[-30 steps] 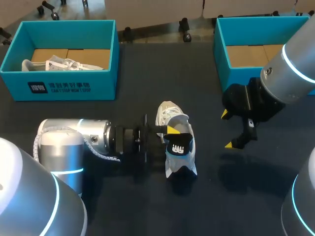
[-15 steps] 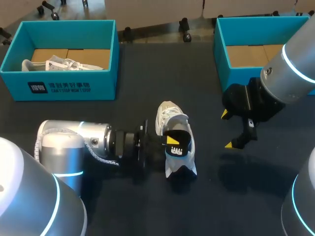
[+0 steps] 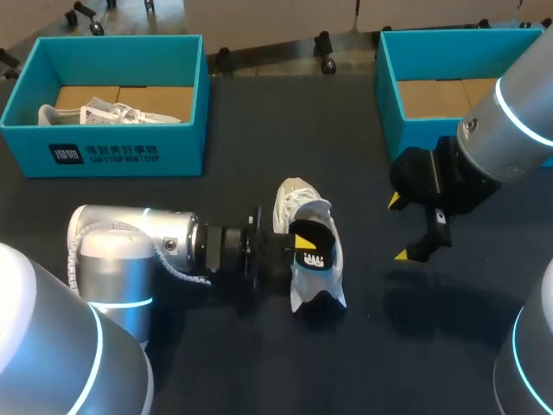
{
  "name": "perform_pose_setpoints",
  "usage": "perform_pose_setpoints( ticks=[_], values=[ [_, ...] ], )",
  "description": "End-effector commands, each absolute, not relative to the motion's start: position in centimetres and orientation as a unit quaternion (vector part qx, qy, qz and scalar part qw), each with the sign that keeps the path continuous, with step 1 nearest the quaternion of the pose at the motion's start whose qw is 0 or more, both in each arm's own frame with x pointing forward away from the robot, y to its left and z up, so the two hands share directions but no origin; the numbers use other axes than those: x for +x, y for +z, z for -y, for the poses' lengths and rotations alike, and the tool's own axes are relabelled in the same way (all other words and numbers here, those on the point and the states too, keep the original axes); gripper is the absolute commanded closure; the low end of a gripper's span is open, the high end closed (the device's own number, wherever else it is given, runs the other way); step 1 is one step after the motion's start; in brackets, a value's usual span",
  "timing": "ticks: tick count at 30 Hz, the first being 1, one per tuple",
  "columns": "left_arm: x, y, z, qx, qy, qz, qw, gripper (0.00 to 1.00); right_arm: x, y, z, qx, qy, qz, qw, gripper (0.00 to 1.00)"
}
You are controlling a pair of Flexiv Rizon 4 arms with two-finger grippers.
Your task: Take the shoe out of the shoebox, open the shoe tongue, remove and reinsert the insole, then place the shoe into the shoebox
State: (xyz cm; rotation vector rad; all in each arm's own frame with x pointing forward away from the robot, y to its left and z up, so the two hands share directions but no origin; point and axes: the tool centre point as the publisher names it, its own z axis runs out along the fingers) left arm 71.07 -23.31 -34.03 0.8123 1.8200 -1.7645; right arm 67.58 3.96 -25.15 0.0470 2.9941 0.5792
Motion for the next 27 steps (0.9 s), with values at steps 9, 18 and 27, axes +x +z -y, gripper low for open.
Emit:
perform_pose_setpoints(
  ticks=[9, 18, 27],
  values=[
    [70.5, -32.1, 23.1, 0.300, -0.656, -0.647, 0.245, 0.69, 67.5, -25.3, -4.0, 0.016, 0.190, -0.981, 0.047, 0.00],
    [70.1, -31.5, 23.1, 0.304, -0.661, -0.641, 0.244, 0.72, 67.5, -25.3, -4.0, 0.016, 0.190, -0.981, 0.047, 0.00],
    [69.6, -33.0, 23.6, 0.318, -0.658, -0.643, 0.232, 1.00, 67.5, -25.3, -4.0, 0.016, 0.190, -0.981, 0.047, 0.00]
  ],
)
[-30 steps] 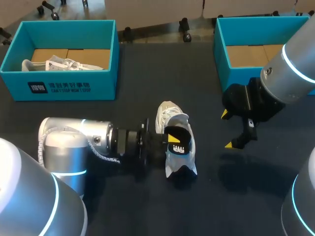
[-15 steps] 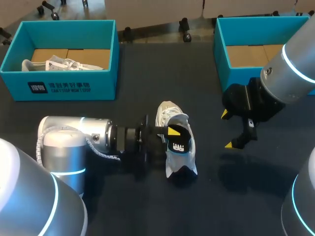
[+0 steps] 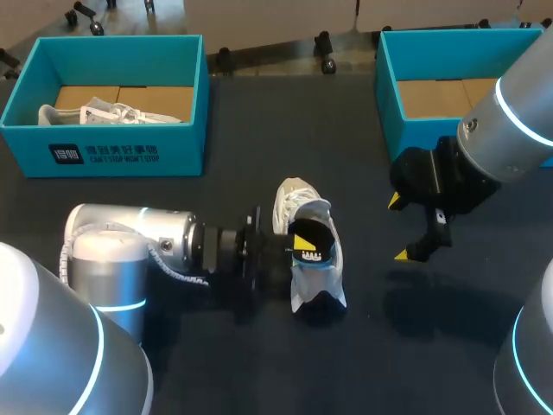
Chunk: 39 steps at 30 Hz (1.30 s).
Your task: Take the shoe out of the shoebox, open the shoe tongue, remove and reinsert the insole, then place the shoe into the shoebox
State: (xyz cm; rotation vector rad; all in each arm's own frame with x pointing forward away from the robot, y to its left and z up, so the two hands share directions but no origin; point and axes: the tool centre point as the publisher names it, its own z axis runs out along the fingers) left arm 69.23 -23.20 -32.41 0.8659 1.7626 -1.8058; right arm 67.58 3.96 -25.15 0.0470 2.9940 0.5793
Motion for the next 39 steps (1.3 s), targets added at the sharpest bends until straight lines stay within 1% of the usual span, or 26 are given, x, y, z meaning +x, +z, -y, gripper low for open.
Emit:
perform_pose_setpoints(
  ticks=[1, 12, 19, 20, 21, 22, 23, 24, 30, 31, 36, 38, 39],
  values=[
    [69.6, -33.2, 23.6, 0.318, -0.657, -0.643, 0.232, 1.00, 67.5, -25.3, -4.0, 0.016, 0.190, -0.981, 0.047, 0.00],
    [71.7, -34.2, 23.2, 0.317, -0.629, -0.665, 0.249, 1.00, 67.5, -25.3, -4.0, 0.016, 0.190, -0.981, 0.047, 0.00],
    [71.5, -34.3, 22.9, 0.319, -0.622, -0.670, 0.251, 1.00, 67.5, -25.3, -4.0, 0.016, 0.190, -0.981, 0.047, 0.00],
    [71.4, -34.2, 22.8, 0.319, -0.622, -0.669, 0.252, 0.87, 67.5, -25.3, -4.0, 0.016, 0.190, -0.981, 0.047, 0.00],
    [71.4, -34.0, 22.7, 0.317, -0.623, -0.669, 0.252, 0.57, 67.5, -25.3, -4.0, 0.016, 0.190, -0.981, 0.047, 0.00],
    [71.4, -33.8, 22.6, 0.316, -0.625, -0.667, 0.253, 0.42, 67.5, -25.3, -4.0, 0.016, 0.190, -0.981, 0.047, 0.00],
    [71.3, -33.5, 22.6, 0.315, -0.628, -0.664, 0.257, 0.43, 67.5, -25.3, -4.0, 0.016, 0.190, -0.981, 0.047, 0.00],
    [71.3, -33.1, 22.5, 0.314, -0.630, -0.661, 0.259, 0.38, 67.5, -25.3, -4.0, 0.016, 0.190, -0.981, 0.047, 0.00],
    [71.1, -31.5, 22.6, 0.315, -0.640, -0.648, 0.267, 0.46, 67.5, -25.3, -4.0, 0.016, 0.190, -0.981, 0.047, 0.00],
    [71.0, -31.2, 22.5, 0.316, -0.640, -0.647, 0.268, 0.49, 67.5, -25.3, -4.0, 0.016, 0.190, -0.981, 0.047, 0.00],
    [70.5, -30.7, 21.9, 0.321, -0.642, -0.643, 0.267, 0.54, 67.5, -25.3, -4.0, 0.016, 0.190, -0.981, 0.047, 0.00],
    [70.3, -30.9, 21.6, 0.324, -0.641, -0.644, 0.265, 0.59, 67.5, -25.3, -4.0, 0.016, 0.190, -0.981, 0.047, 0.00],
    [70.2, -31.0, 21.5, 0.325, -0.640, -0.644, 0.264, 0.64, 67.5, -25.3, -4.0, 0.016, 0.190, -0.981, 0.047, 0.00]
  ],
)
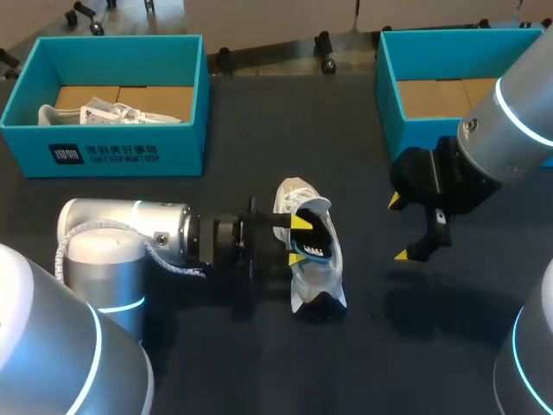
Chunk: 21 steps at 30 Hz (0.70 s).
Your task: Take the shoe out of the shoebox, open the shoe tongue, remove and reinsert the insole, then place the shoe into the shoebox
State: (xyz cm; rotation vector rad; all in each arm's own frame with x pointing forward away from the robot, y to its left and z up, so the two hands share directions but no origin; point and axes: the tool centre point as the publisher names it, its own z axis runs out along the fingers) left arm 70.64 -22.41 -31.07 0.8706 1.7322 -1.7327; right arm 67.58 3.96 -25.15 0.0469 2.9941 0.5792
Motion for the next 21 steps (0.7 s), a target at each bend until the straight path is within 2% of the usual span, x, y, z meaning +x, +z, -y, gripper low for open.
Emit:
perform_pose_setpoints(
  ticks=[1, 3, 4, 21],
  values=[
    [70.1, -31.1, 21.4, 0.325, -0.640, -0.645, 0.264, 0.68, 67.5, -25.3, -4.0, 0.016, 0.190, -0.981, 0.047, 0.00],
    [69.9, -31.3, 21.3, 0.326, -0.638, -0.648, 0.260, 0.94, 67.5, -25.3, -4.0, 0.016, 0.190, -0.981, 0.047, 0.00],
    [69.8, -31.5, 21.3, 0.329, -0.636, -0.649, 0.256, 1.00, 67.5, -25.3, -4.0, 0.016, 0.190, -0.981, 0.047, 0.00],
    [71.5, -34.1, 22.1, 0.347, -0.606, -0.665, 0.266, 1.00, 67.5, -25.3, -4.0, 0.016, 0.190, -0.981, 0.047, 0.00]
  ],
)
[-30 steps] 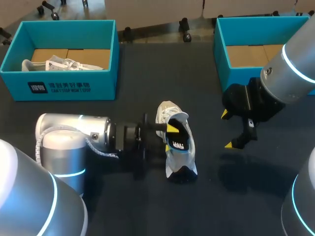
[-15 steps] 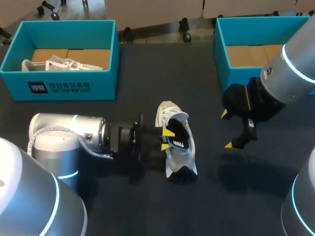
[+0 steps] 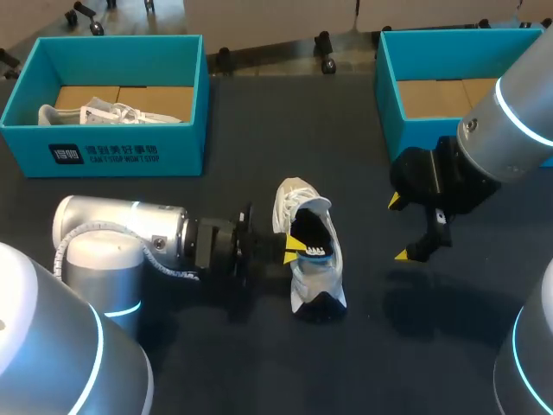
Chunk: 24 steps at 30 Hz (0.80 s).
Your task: Take the shoe out of the shoebox, open the shoe tongue, remove and reinsert the insole, then place the shoe into the shoebox
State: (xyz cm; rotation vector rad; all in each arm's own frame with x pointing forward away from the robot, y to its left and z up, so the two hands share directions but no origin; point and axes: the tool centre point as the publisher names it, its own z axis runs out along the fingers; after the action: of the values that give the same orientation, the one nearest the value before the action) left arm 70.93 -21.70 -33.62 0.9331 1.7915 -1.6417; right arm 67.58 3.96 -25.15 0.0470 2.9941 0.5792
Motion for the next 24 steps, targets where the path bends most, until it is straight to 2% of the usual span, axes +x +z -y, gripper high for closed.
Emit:
perform_pose_setpoints(
  ticks=[1, 4, 5, 6, 7, 9, 12, 18, 23, 24],
  values=[
    [71.7, -34.2, 22.2, 0.346, -0.604, -0.667, 0.266, 1.00, 67.5, -25.3, -4.0, 0.016, 0.190, -0.981, 0.047, 0.00],
    [71.7, -34.3, 22.2, 0.344, -0.603, -0.669, 0.267, 1.00, 67.5, -25.3, -4.0, 0.016, 0.190, -0.981, 0.047, 0.00],
    [71.7, -34.3, 22.1, 0.341, -0.603, -0.669, 0.268, 0.95, 67.5, -25.3, -4.0, 0.016, 0.190, -0.981, 0.047, 0.00],
    [71.7, -34.1, 22.1, 0.340, -0.604, -0.669, 0.268, 0.64, 67.5, -25.3, -4.0, 0.016, 0.190, -0.981, 0.047, 0.00],
    [71.6, -33.8, 22.0, 0.339, -0.606, -0.667, 0.269, 0.45, 67.5, -25.3, -4.0, 0.016, 0.190, -0.981, 0.047, 0.00],
    [71.3, -33.3, 21.9, 0.339, -0.610, -0.663, 0.270, 0.39, 67.5, -25.3, -4.0, 0.016, 0.190, -0.981, 0.047, 0.00],
    [70.9, -32.6, 21.8, 0.342, -0.616, -0.655, 0.271, 0.50, 67.5, -25.3, -4.0, 0.016, 0.190, -0.981, 0.047, 0.00],
    [70.5, -31.9, 21.8, 0.346, -0.623, -0.647, 0.272, 0.65, 67.5, -25.3, -4.0, 0.016, 0.190, -0.981, 0.047, 0.00],
    [70.0, -32.0, 22.0, 0.352, -0.625, -0.644, 0.264, 0.71, 67.5, -25.3, -4.0, 0.016, 0.190, -0.981, 0.047, 0.00],
    [69.9, -32.1, 22.1, 0.353, -0.626, -0.645, 0.261, 0.75, 67.5, -25.3, -4.0, 0.016, 0.190, -0.981, 0.047, 0.00]
  ],
)
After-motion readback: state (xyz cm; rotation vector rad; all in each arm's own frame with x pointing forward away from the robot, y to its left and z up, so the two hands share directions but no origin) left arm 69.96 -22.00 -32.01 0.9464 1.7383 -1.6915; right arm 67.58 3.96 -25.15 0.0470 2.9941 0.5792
